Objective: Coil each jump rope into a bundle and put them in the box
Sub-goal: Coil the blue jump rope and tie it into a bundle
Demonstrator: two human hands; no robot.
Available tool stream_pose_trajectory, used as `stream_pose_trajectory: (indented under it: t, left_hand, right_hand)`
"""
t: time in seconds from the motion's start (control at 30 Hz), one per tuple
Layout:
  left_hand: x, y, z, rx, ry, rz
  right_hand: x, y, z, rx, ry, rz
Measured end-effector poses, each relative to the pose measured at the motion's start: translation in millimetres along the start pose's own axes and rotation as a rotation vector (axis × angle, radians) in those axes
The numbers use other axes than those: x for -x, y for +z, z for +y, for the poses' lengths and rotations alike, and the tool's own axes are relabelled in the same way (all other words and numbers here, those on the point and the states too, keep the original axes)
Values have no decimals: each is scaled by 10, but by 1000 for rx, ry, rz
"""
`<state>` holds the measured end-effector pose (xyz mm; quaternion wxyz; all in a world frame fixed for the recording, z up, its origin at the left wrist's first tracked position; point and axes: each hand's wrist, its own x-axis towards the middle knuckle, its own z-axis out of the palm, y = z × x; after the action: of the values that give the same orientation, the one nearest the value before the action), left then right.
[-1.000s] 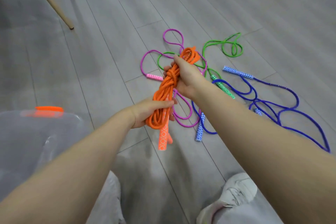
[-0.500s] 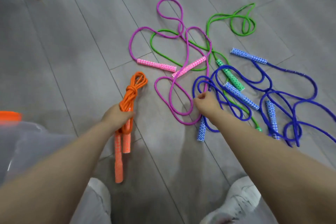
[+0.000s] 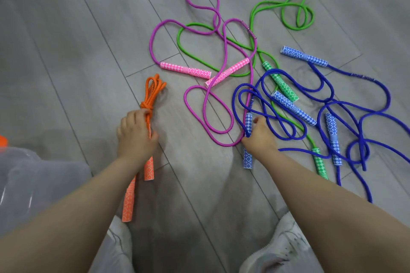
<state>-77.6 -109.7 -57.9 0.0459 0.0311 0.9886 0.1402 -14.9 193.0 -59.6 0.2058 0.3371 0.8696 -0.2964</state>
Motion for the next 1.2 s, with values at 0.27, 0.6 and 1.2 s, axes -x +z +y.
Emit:
stream_pose_trajectory:
  t: [0.27, 0.6, 1.2]
  left_hand:
    - [287, -255, 374, 34, 204, -414]
    - [718, -1353, 1191, 409, 64, -551]
    - [1948, -3420, 1560, 1265, -285, -444]
  right_hand:
    - [370, -435, -270, -344, 64, -158]
    - [1433, -1499, -775, -623, -14, -344]
    - [3751, -1952, -994, -203, -683, -304]
